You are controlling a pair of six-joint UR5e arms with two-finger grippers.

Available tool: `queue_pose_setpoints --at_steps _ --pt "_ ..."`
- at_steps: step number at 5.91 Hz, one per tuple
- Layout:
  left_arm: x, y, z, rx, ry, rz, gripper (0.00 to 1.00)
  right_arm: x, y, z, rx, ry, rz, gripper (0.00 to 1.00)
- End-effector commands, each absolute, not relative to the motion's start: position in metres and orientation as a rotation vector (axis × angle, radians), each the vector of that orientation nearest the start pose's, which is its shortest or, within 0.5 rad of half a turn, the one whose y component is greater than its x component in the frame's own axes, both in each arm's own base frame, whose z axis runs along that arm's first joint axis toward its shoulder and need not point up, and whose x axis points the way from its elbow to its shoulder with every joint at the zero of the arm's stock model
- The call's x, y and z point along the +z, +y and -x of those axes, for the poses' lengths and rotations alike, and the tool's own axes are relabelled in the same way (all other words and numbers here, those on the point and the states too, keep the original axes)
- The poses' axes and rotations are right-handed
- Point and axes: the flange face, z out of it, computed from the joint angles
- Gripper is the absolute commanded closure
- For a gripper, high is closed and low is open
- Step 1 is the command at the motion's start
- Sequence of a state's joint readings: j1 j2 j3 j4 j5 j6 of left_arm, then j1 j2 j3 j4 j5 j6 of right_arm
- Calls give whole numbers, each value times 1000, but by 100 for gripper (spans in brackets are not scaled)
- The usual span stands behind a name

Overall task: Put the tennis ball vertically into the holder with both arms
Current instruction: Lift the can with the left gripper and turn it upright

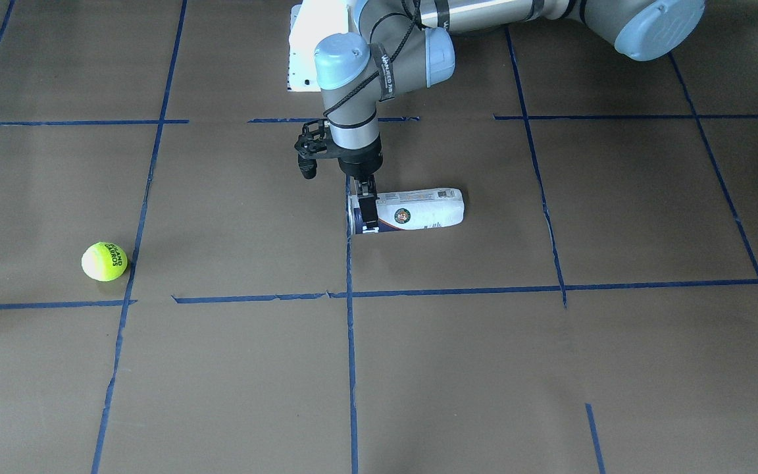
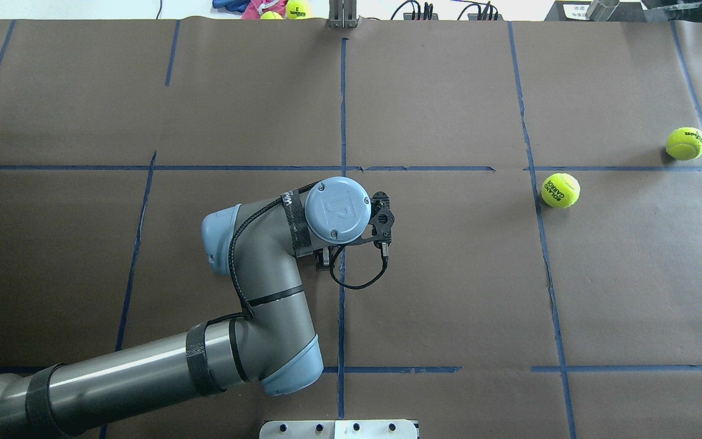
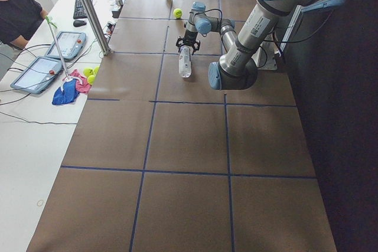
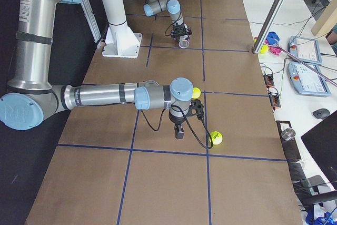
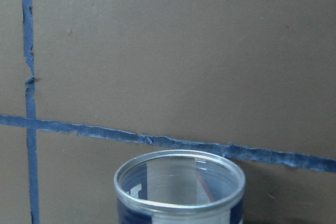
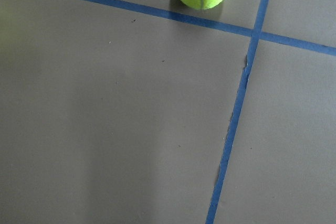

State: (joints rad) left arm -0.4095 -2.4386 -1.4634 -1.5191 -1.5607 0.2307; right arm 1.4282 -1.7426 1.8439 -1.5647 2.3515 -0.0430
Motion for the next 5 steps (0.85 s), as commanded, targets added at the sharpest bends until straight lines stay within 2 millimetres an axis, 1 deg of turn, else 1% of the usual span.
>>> queue_pose_setpoints --at_steps 1,3,4,5 --pt "189 -426 -645 1321 341 -703 0 601 -429 -2 -218 -786 -63 0" --pt "189 -428 -644 1326 338 -703 1 601 -429 -2 -218 -786 -63 0" --pt "191 -427 -645 1328 331 -705 10 601 -429 -2 -218 -786 -63 0" --pt "190 -429 -643 1325 305 -719 17 601 -429 -2 -218 -786 -63 0"
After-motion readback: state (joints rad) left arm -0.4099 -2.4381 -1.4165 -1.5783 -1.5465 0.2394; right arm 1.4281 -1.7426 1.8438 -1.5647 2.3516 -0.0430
